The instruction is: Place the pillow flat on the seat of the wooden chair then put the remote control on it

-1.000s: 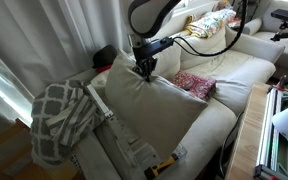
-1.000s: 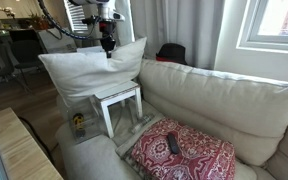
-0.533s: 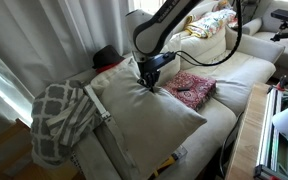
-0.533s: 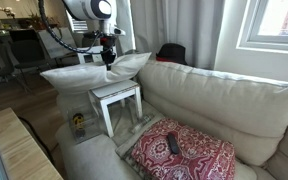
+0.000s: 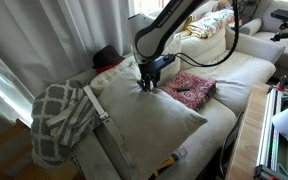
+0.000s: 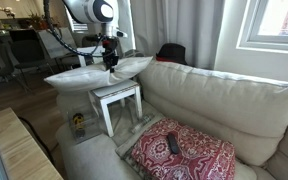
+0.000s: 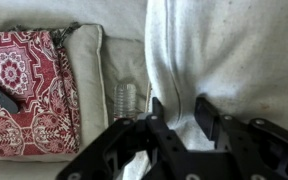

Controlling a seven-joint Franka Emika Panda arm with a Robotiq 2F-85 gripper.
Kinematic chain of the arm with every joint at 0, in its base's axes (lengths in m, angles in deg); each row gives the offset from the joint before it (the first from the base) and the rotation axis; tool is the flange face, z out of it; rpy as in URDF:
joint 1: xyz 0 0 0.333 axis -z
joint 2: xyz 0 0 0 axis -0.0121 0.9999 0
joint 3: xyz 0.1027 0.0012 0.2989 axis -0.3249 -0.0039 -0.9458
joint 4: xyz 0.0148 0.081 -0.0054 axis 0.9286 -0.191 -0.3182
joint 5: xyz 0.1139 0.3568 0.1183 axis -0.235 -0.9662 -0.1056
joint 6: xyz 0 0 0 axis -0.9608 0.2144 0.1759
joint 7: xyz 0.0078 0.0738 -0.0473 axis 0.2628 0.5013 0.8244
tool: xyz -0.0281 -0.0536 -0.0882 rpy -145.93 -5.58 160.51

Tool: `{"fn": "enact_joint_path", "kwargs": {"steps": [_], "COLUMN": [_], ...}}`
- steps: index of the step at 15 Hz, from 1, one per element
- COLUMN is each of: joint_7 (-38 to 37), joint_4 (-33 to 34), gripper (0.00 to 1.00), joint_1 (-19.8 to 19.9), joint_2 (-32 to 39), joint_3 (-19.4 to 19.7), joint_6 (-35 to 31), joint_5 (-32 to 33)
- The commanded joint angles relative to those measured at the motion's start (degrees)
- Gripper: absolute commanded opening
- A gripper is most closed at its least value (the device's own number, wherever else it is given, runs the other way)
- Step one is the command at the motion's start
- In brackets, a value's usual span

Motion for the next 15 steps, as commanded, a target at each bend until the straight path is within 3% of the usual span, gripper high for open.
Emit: {"fn": "enact_joint_path", "kwargs": {"steps": [1,4,5,12,13,15], "joint_7": [1.3,0.9,0.4,-2.3,-1.0,-1.1], "joint_4": [-1.3,-3.2,-4.2,-5.5,-3.7,-3.6], "gripper": [0.72,0.96,1.00,1.00,1.00,1.00], "joint_1": [0.6,1.3,1.3,1.5,2.1,2.2], "joint_2": [-2.2,-5.8,-7.8,-18.5,-15.0,-16.4], "joint_3": [-0.6,-0.2,0.2,0.4,0.1,-0.1], "joint_6": [2.0,4.9,6.9,14.5,13.3,13.5], "joint_5": [-0.6,-0.9,-0.5,1.5,0.5,0.5]}}
